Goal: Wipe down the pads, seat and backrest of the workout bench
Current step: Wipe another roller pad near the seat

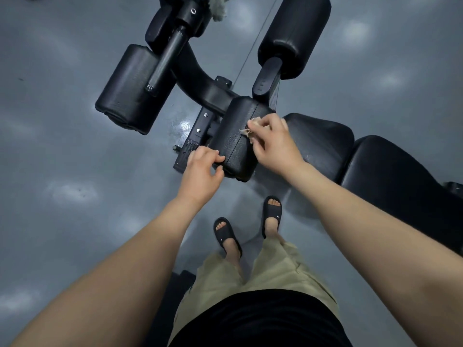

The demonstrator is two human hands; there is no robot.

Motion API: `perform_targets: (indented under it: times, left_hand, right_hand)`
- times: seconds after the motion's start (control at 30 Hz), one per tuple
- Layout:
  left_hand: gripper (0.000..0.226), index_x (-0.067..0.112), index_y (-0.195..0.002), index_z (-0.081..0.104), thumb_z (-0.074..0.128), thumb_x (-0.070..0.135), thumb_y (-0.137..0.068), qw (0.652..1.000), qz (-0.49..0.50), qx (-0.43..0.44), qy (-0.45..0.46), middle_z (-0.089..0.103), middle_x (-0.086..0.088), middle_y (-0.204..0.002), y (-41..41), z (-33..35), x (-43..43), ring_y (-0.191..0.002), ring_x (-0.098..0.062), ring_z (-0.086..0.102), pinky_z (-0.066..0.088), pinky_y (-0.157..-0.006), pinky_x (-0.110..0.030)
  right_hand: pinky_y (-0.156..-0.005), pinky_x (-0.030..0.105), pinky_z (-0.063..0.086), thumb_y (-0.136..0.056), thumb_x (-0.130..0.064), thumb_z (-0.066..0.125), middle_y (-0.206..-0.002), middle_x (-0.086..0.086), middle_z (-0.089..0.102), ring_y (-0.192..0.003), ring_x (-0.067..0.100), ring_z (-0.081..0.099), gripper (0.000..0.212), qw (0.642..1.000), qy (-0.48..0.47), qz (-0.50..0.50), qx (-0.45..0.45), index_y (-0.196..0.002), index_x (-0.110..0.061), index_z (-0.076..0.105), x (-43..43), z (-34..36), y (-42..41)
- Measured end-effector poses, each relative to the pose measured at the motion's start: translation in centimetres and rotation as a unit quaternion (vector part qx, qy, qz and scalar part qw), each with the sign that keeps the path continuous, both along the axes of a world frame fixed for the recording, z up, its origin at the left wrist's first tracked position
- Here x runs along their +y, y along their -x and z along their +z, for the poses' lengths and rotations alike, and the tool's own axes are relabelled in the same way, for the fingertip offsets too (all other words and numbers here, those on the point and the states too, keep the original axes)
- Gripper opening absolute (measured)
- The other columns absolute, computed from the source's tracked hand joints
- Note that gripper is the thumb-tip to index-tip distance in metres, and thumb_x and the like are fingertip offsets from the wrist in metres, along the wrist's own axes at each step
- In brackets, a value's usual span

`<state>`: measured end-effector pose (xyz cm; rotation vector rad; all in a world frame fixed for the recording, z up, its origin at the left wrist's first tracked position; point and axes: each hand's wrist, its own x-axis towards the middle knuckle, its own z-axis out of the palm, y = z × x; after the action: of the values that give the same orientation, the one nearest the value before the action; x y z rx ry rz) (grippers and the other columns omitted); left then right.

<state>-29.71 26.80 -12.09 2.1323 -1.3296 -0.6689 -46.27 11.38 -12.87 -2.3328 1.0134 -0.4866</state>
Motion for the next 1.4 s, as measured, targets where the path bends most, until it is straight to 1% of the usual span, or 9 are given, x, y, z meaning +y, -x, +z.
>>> perform_targets:
  times: [0.13,0.23,0.37,0.57,0.77,0.83,1.0,1.13,1.4]
  left_hand:
    - [0.017,0.015,-0.1,0.07,0.068,0.008,-0.084,1.0,0.0,0.02,-0.014,0.05,0.002,-0.13,-0.2,0.0,0.1,-0.123,-0.024,0.049,0.041,-0.104,-0.034]
    - [0.017,0.017,-0.101,0.068,0.067,0.008,-0.087,0.997,0.016,0.06,-0.034,0.047,-0.004,-0.144,-0.1,0.0,0.2,-0.132,-0.018,0.049,0.041,-0.107,-0.031]
    - [0.019,0.018,-0.103,0.07,0.067,0.007,-0.088,0.996,0.033,0.076,-0.033,0.05,-0.003,-0.143,0.0,0.0,0.3,-0.129,-0.014,0.05,0.041,-0.11,-0.033]
    - [0.019,0.02,-0.104,0.07,0.067,0.009,-0.088,0.995,0.036,0.082,-0.038,0.049,-0.003,-0.142,0.0,0.0,0.3,-0.132,-0.018,0.05,0.042,-0.11,-0.04]
    - [0.02,0.022,-0.105,0.07,0.067,0.01,-0.089,0.996,0.032,0.08,-0.038,0.048,-0.002,-0.141,0.4,0.0,0.4,-0.134,-0.021,0.046,0.04,-0.112,-0.041]
    - [0.02,0.022,-0.105,0.07,0.068,0.01,-0.089,0.996,0.029,0.069,-0.037,0.048,-0.002,-0.139,0.8,0.2,0.3,-0.134,-0.023,0.044,0.036,-0.113,-0.036]
    - [0.019,0.02,-0.105,0.071,0.067,0.009,-0.09,0.998,0.03,0.043,-0.04,0.047,-0.002,-0.139,1.5,0.4,0.3,-0.132,-0.022,0.04,0.027,-0.108,-0.024]
    - [0.021,0.019,-0.106,0.071,0.067,0.008,-0.088,0.999,0.025,0.032,-0.033,0.048,-0.007,-0.137,1.7,0.2,0.3,-0.132,-0.027,0.042,0.028,-0.108,-0.027]
    - [0.022,0.023,-0.108,0.07,0.067,0.012,-0.088,0.999,0.016,0.031,-0.032,0.051,-0.002,-0.135,1.5,0.6,0.3,-0.13,-0.02,0.042,0.029,-0.107,-0.025]
  right_hand:
    - [-0.093,0.034,0.049,-0.094,-0.012,0.058,-0.108,0.013,0.056,-0.098,0.03,0.059,0.035,0.996,-0.032,-0.08,-0.033,-0.127,-0.013,0.068,-3.4,1.0,-0.8]
    - [-0.1,0.025,0.039,-0.099,-0.017,0.055,-0.116,0.01,0.057,-0.109,0.029,0.054,0.035,0.994,-0.05,-0.094,0.003,-0.132,-0.013,0.064,-5.4,1.4,-2.1]
    - [-0.09,0.031,0.044,-0.098,-0.015,0.054,-0.107,0.01,0.057,-0.097,0.034,0.048,0.027,0.997,0.0,-0.069,0.028,-0.119,-0.013,0.071,-4.1,0.7,-2.6]
    - [-0.085,0.037,0.045,-0.092,-0.015,0.054,-0.104,0.014,0.053,-0.091,0.034,0.048,0.032,0.998,0.049,-0.026,0.033,-0.122,-0.011,0.067,-0.3,0.6,-2.4]
    - [-0.085,0.036,0.049,-0.088,-0.013,0.063,-0.103,0.012,0.053,-0.091,0.031,0.052,0.03,0.997,0.013,0.075,-0.004,-0.117,-0.01,0.07,2.4,0.8,-0.5]
    - [-0.088,0.039,0.053,-0.089,-0.014,0.063,-0.108,0.011,0.055,-0.096,0.03,0.059,0.029,0.998,-0.015,0.058,-0.03,-0.116,-0.012,0.073,1.3,1.0,-0.1]
    - [-0.104,0.039,0.046,-0.096,-0.021,0.055,-0.127,0.011,0.056,-0.114,0.031,0.057,0.036,0.99,-0.048,-0.126,-0.025,-0.129,-0.014,0.067,-3.1,1.5,-1.0]
    - [-0.109,0.042,0.039,-0.098,-0.021,0.055,-0.125,0.016,0.055,-0.117,0.037,0.049,0.036,0.994,-0.048,-0.092,0.021,-0.131,-0.009,0.064,-2.3,1.2,-1.6]
    - [-0.092,0.048,0.052,-0.093,-0.023,0.053,-0.101,0.012,0.056,-0.098,0.036,0.059,0.034,0.997,-0.028,-0.062,-0.032,-0.12,-0.011,0.071,1.9,0.8,-1.5]
